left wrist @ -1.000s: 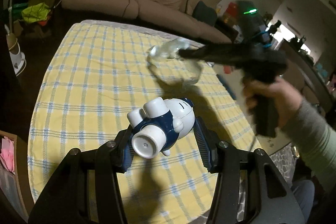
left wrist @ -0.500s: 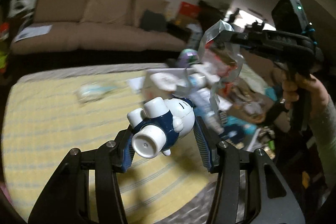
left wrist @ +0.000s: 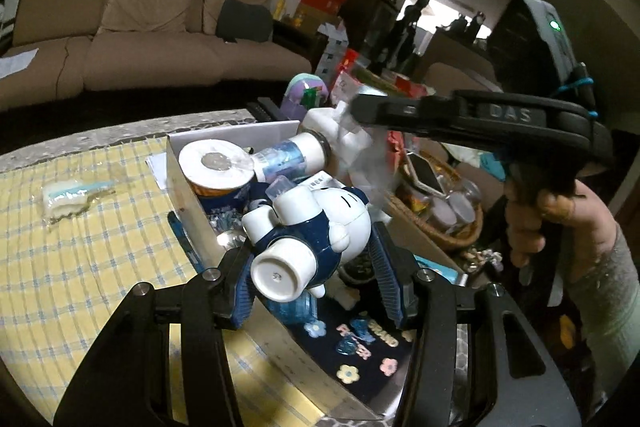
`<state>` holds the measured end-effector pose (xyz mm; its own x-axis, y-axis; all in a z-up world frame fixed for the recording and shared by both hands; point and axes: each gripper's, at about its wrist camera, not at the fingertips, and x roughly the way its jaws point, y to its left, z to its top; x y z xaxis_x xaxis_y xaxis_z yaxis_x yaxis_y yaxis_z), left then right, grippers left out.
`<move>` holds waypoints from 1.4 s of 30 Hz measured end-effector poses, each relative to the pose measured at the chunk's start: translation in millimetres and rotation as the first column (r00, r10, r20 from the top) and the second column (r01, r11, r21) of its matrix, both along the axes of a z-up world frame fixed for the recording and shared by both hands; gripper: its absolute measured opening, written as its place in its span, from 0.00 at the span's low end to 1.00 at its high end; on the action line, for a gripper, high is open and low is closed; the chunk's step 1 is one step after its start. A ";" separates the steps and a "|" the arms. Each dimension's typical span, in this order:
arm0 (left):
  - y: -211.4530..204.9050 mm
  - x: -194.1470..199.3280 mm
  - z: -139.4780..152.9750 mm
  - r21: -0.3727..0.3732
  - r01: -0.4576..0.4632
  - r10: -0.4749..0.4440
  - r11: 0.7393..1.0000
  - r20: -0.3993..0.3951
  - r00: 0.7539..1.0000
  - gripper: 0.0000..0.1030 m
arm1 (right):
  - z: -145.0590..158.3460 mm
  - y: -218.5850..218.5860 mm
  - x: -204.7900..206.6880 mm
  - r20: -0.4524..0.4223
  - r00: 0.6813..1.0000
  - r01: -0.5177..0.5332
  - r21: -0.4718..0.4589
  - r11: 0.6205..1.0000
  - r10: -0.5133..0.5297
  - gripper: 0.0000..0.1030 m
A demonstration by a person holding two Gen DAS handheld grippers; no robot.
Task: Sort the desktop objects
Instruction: 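Carry the figurine and ribbon into the box and open both tools to release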
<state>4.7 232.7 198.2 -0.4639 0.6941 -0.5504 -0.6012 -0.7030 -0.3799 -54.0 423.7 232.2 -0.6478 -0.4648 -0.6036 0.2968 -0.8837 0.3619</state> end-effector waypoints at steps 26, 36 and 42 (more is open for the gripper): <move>81.8 -69.9 -75.4 -0.254 -0.052 0.021 0.966 -0.126 0.992 0.47 | -60.0 58.9 18.2 0.074 0.986 0.149 0.034 0.988 -0.151 0.54; 76.8 -56.9 -84.2 -0.309 -0.067 0.029 0.949 -0.126 0.992 0.77 | -80.7 59.1 24.4 0.104 0.985 0.140 0.004 0.990 -0.140 0.54; 16.9 -41.9 -50.6 -0.203 -0.113 0.084 0.973 -0.146 0.986 0.91 | -75.5 47.0 25.6 0.096 0.986 0.133 0.005 0.991 -0.133 0.58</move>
